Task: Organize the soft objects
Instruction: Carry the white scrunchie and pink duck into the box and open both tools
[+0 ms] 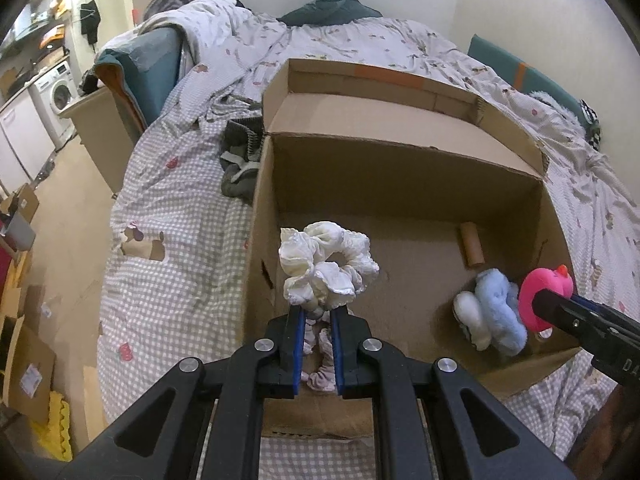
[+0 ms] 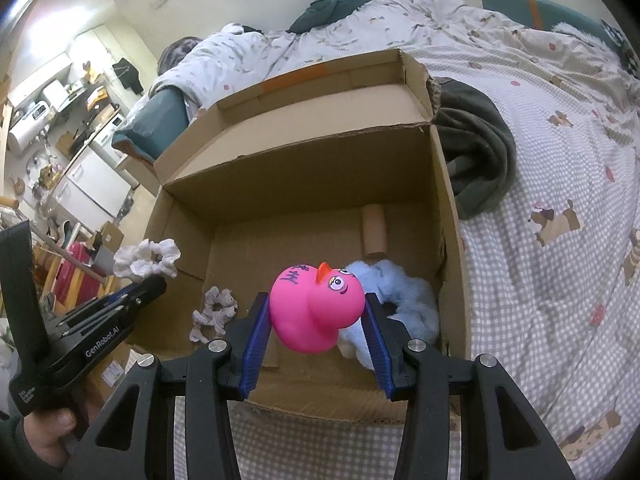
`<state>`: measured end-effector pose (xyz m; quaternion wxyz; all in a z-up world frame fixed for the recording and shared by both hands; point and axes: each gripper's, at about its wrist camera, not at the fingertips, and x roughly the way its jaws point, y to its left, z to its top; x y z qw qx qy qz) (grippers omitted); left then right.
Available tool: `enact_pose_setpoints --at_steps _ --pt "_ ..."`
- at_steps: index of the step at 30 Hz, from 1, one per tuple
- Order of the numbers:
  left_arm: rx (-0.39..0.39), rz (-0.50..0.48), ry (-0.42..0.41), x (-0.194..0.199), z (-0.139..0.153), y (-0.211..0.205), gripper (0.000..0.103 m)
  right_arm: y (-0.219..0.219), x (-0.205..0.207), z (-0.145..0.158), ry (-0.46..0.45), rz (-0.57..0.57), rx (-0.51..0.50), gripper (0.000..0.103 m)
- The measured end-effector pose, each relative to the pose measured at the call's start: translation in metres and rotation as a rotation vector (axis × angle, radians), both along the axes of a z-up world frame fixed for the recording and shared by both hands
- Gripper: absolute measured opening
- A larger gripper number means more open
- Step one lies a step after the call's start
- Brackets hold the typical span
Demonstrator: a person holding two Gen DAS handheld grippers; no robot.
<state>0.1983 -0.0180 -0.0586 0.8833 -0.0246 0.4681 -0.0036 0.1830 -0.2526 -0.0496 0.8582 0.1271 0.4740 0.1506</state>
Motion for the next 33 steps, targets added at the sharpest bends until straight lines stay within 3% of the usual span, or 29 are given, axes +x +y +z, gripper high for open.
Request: enact_pose_setpoints --at_steps 10,19,21,23,28,33 --pt "0.005 0.008 0.016 0.002 -0.004 0.001 0.011 0.004 0.000 -0.003 0.010 0.009 -0.008 0.048" --pt "0.010 0.015 0.027 0.001 -0.005 0.003 0.023 0.004 0.000 -0.005 0.018 0.013 -0.008 0.048" --pt "0.010 0.009 0.026 0.001 -0.005 0.002 0.026 0.005 0.000 -0.006 0.021 0.014 -0.010 0.048" --pt "0.008 -0.001 0.028 0.000 -0.004 0.001 0.039 0.005 -0.001 -0.007 0.021 0.016 -0.010 0.048" --pt "0.029 -0.012 -0.002 -0.004 0.003 -0.006 0.059 0.006 -0.001 -0.007 0.024 0.016 -0.011 0.048" --pt "0.024 -0.011 -0.014 -0.006 0.006 -0.006 0.061 0.006 0.000 -0.006 0.021 0.013 -0.008 0.048"
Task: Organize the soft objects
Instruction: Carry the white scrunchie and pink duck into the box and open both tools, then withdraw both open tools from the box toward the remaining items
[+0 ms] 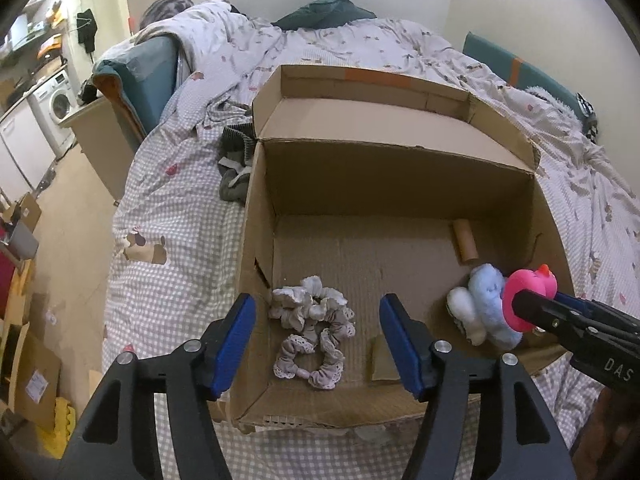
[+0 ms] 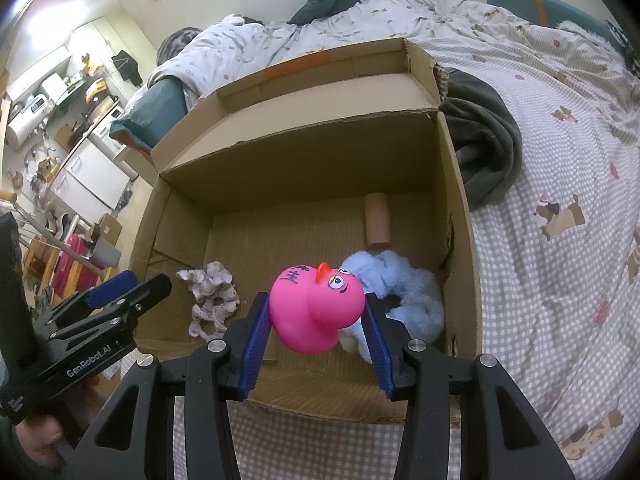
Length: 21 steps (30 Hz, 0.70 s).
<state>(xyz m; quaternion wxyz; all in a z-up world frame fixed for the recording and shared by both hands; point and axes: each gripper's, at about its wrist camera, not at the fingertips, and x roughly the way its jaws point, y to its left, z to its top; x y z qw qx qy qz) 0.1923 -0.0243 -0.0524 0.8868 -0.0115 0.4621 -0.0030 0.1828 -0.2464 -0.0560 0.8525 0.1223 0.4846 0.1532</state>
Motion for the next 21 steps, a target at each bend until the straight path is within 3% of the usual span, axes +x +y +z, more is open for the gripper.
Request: enact_pose_setpoints --at_steps 4,10,21 --pt "-0.009 0.007 0.015 0.0009 -0.0026 0.0012 0.062 -0.0007 -0.0006 0.0008 -0.003 0.003 0.014 0.052" --pt "-0.019 0.030 0.028 -0.0007 -0.0072 0.0005 0.062 -0.0037 -0.0015 0.0066 -0.021 -0.002 0.048 0.073" --pt "-0.007 0.024 0.017 -0.0013 -0.0056 -0.0011 0.062 -0.0058 -0.0002 0.0070 -0.007 -0.010 0.066 0.074"
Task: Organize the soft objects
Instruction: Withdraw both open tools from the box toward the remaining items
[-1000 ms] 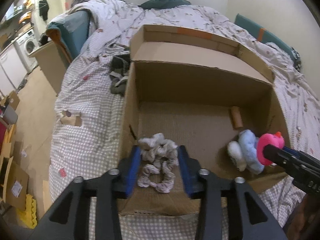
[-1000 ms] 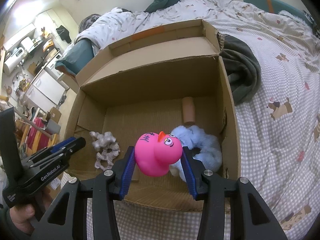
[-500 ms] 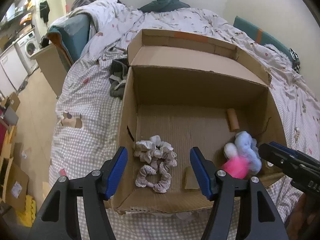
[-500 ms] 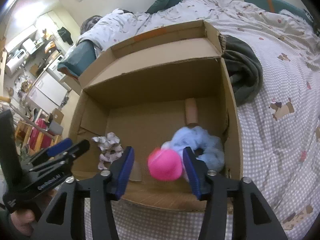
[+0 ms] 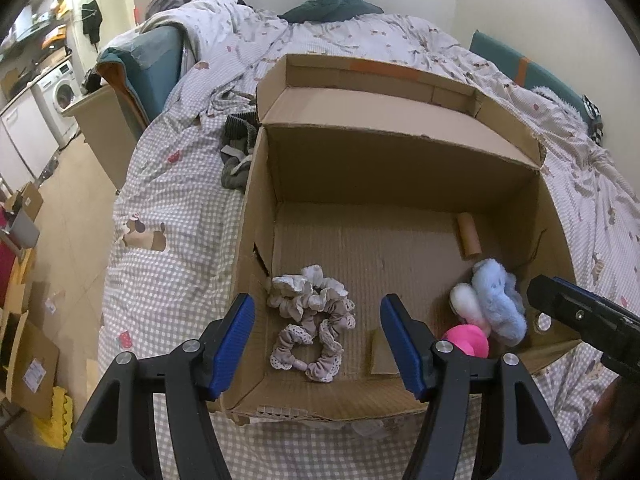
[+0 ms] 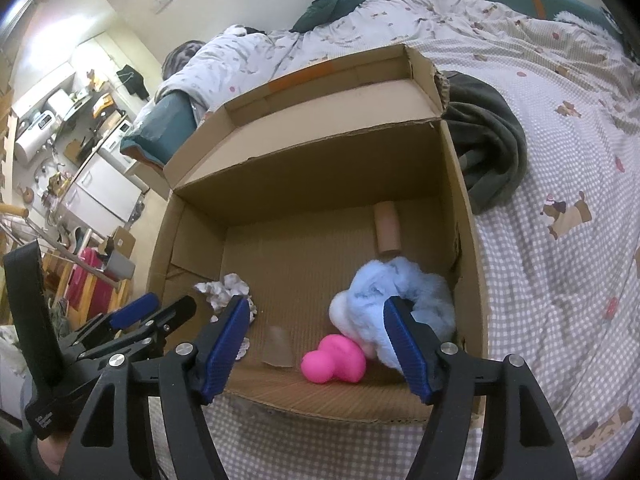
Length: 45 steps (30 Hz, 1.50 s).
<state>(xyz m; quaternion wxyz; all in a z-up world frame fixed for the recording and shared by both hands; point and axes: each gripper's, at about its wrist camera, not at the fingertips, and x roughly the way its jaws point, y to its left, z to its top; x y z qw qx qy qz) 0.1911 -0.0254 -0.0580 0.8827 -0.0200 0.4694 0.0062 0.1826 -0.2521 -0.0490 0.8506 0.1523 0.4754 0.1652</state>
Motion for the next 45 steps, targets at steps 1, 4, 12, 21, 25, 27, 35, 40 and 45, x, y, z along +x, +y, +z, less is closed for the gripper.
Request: enact_pose_setpoints --at_steps 1,4,12,21,25,27,35,40,45 --pt "0.000 0.001 -0.005 -0.001 0.001 0.001 0.062 0.000 0.000 0.000 -0.001 0.000 -0.001 0.074" --pt "0.006 -0.002 -0.019 -0.003 0.005 0.001 0.062 -0.001 0.000 0.001 -0.005 0.000 -0.002 0.074" --pt "0.039 0.010 -0.031 -0.015 0.015 0.005 0.063 -0.010 -0.009 0.008 -0.028 -0.021 -0.012 0.074" --pt "0.006 0.067 -0.032 -0.040 0.030 0.029 0.063 -0.011 -0.036 0.023 -0.066 -0.003 -0.044 0.074" --pt "-0.001 0.111 0.000 -0.052 0.027 0.040 0.063 -0.007 -0.051 0.022 -0.063 0.005 -0.037 0.074" --pt "-0.024 0.133 0.022 -0.057 0.025 0.046 0.063 -0.003 -0.058 0.023 -0.071 0.013 -0.046 0.074" --pt "-0.050 0.181 0.097 -0.078 0.013 0.058 0.063 0.006 -0.073 0.018 -0.060 0.018 -0.053 0.074" --pt "-0.062 0.266 0.168 -0.079 0.000 0.075 0.063 0.012 -0.083 0.011 -0.032 0.026 -0.050 0.074" --pt "-0.088 0.322 0.196 -0.079 -0.008 0.087 0.063 0.025 -0.091 0.004 -0.014 0.062 -0.068 0.074"
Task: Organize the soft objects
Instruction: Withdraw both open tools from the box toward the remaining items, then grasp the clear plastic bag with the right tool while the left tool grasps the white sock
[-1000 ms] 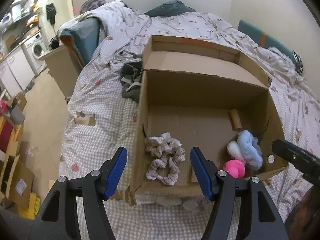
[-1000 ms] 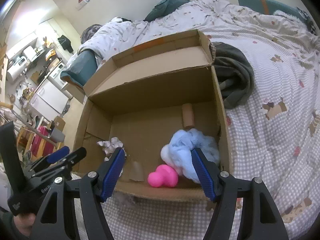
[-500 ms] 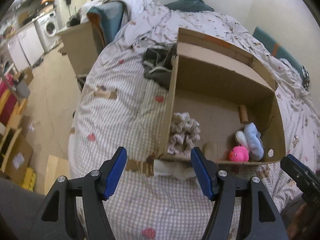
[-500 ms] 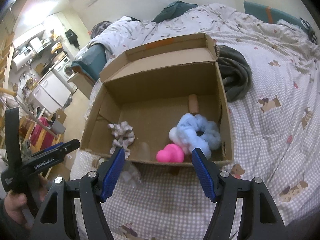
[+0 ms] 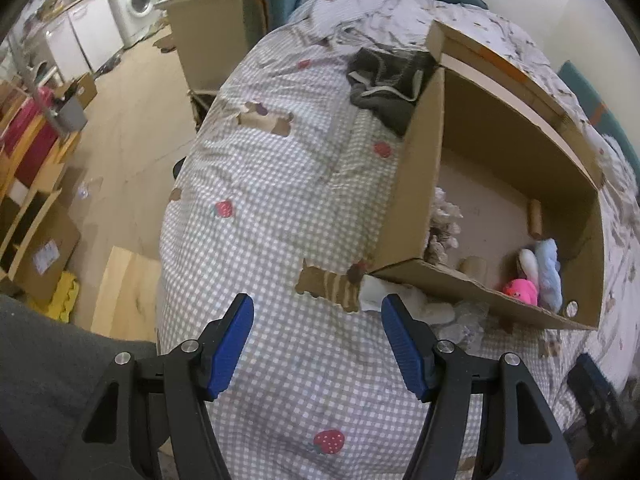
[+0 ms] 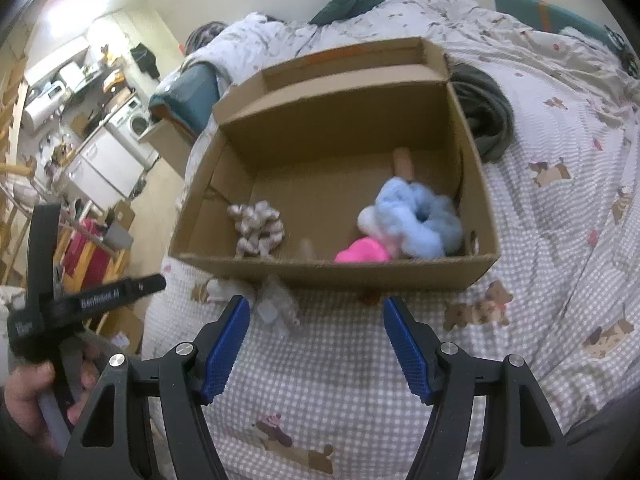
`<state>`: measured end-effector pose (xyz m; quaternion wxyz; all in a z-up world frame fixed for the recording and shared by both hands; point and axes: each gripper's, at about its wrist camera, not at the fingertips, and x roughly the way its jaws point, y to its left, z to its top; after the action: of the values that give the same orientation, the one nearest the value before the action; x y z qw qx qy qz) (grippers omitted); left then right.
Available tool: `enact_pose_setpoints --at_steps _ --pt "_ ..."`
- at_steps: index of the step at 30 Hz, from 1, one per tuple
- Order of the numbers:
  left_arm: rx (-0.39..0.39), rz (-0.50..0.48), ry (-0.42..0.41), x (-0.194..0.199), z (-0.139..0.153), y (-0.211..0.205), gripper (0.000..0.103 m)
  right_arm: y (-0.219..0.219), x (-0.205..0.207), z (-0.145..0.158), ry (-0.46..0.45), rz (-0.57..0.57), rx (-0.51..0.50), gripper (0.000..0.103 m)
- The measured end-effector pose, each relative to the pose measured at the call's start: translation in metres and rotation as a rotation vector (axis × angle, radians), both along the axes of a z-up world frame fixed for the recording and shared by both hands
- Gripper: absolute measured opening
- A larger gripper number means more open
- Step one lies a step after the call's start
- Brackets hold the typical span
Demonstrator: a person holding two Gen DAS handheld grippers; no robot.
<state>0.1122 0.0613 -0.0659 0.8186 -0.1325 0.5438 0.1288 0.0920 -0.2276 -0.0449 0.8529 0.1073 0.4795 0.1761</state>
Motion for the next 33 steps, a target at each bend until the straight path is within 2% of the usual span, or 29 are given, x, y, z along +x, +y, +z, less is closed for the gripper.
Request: enact_pose_setpoints --at_steps 5,12,20,22,24,25,26,30,33 --pt "-0.016 0.023 -0.004 0.003 -0.001 0.004 0.063 0.018 0.002 -0.016 0.039 0.055 -0.090 0.073" --pt "-0.059 0.031 0.017 0.008 -0.006 0.005 0.063 0.053 0.011 -0.050 0.163 0.169 -0.149 0.073" --pt "-0.094 0.021 0.045 0.010 -0.013 0.004 0.063 0.088 0.037 -0.076 0.168 0.176 -0.215 0.073" --pt "-0.092 0.018 0.054 0.010 -0.015 0.004 0.063 0.096 0.040 -0.082 0.166 0.193 -0.231 0.067" --pt "-0.093 0.000 0.076 0.011 -0.020 0.001 0.063 0.103 0.041 -0.084 0.154 0.219 -0.248 0.051" --pt "-0.101 -0.020 0.093 0.013 -0.023 -0.002 0.063 0.106 0.041 -0.085 0.146 0.227 -0.256 0.047" --pt "-0.114 -0.044 0.111 0.014 -0.027 -0.006 0.063 0.108 0.040 -0.084 0.139 0.236 -0.252 0.036" --pt "-0.114 -0.108 0.140 0.018 -0.037 -0.021 0.063 0.110 0.030 -0.075 0.113 0.273 -0.241 0.014" --pt "-0.111 -0.149 0.139 0.021 -0.040 -0.032 0.063 0.100 0.021 -0.061 0.109 0.262 -0.216 0.009"
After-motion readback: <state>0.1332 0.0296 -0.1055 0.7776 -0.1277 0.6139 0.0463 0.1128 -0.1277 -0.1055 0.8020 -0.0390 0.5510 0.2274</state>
